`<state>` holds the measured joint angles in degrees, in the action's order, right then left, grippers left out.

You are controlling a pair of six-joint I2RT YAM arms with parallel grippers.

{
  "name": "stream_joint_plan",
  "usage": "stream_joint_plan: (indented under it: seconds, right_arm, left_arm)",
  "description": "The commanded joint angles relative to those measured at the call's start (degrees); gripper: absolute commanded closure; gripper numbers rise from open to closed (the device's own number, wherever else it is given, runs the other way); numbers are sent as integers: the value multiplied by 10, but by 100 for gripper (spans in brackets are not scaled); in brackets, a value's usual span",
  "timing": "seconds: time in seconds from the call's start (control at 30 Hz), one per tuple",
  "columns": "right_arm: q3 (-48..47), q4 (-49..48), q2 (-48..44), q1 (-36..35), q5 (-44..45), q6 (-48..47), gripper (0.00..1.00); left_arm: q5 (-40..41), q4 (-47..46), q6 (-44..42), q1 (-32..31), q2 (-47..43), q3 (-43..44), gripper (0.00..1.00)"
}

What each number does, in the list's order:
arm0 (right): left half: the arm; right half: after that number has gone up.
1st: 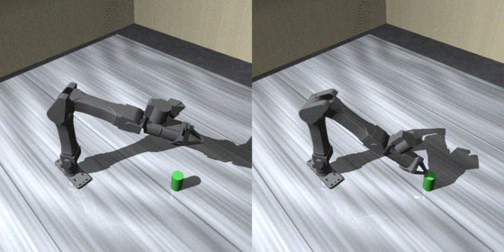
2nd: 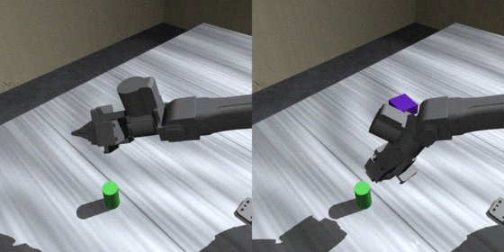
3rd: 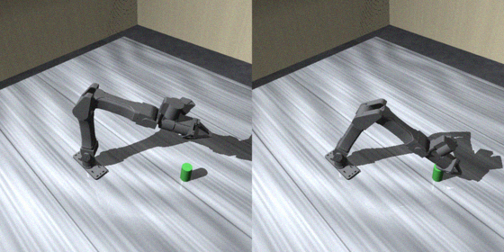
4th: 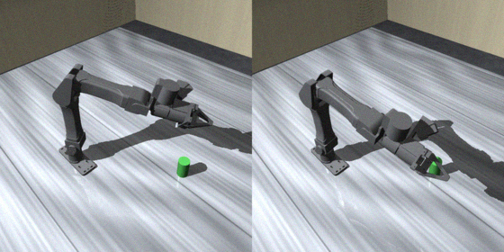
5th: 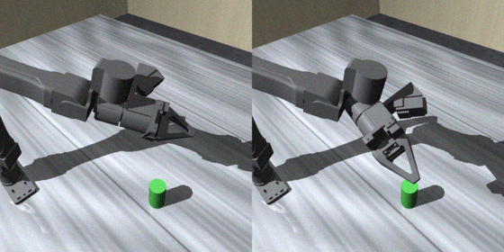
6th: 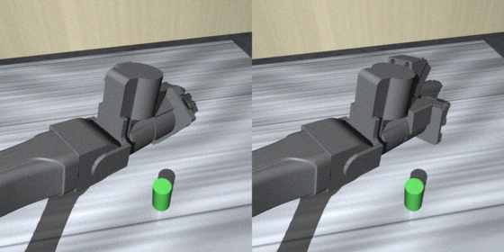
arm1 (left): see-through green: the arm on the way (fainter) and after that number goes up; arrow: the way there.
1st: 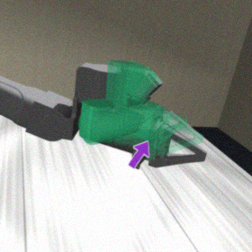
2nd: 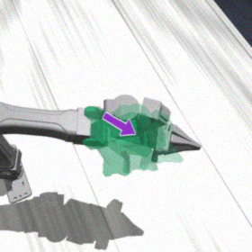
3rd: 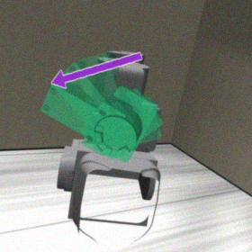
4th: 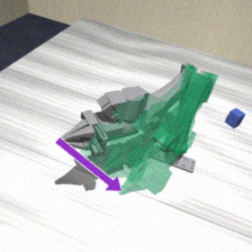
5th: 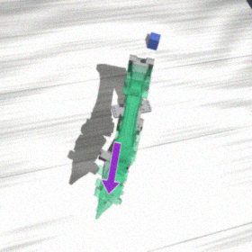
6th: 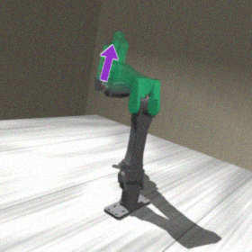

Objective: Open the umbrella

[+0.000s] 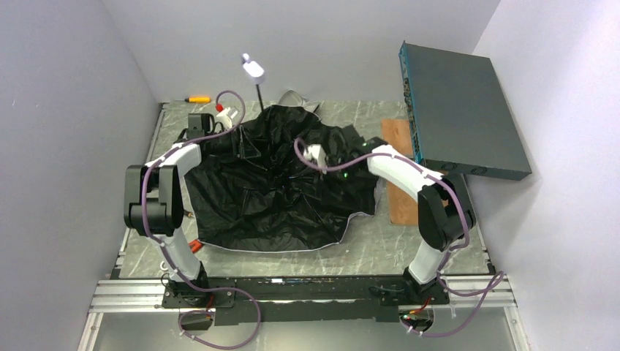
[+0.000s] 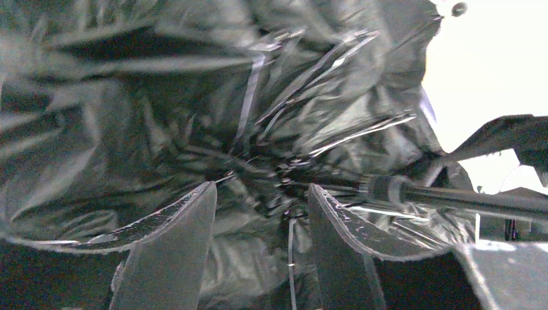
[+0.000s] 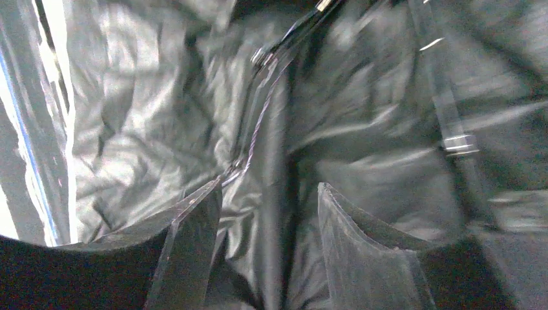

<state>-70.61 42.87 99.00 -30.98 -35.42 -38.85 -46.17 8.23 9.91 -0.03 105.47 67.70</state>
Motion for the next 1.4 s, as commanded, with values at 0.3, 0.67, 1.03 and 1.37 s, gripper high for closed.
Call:
stream_joint_plan:
  seconds: [0.3, 0.67, 1.03, 1.37]
  right_arm:
    - [-244, -162, 106, 27, -58, 281, 50]
    - [-205, -172, 200, 52, -12, 233, 48]
    - [-122, -84, 208, 79, 54, 132, 43]
    - [-161, -126, 92, 80, -59, 177, 32]
  left_arm:
    - [-77, -152, 92, -75, -8, 30, 48]
    - [15, -124, 141, -69, 109, 79, 33]
    - [90, -45, 115, -51, 128, 78, 22]
    - [23, -227, 150, -8, -22, 11, 15]
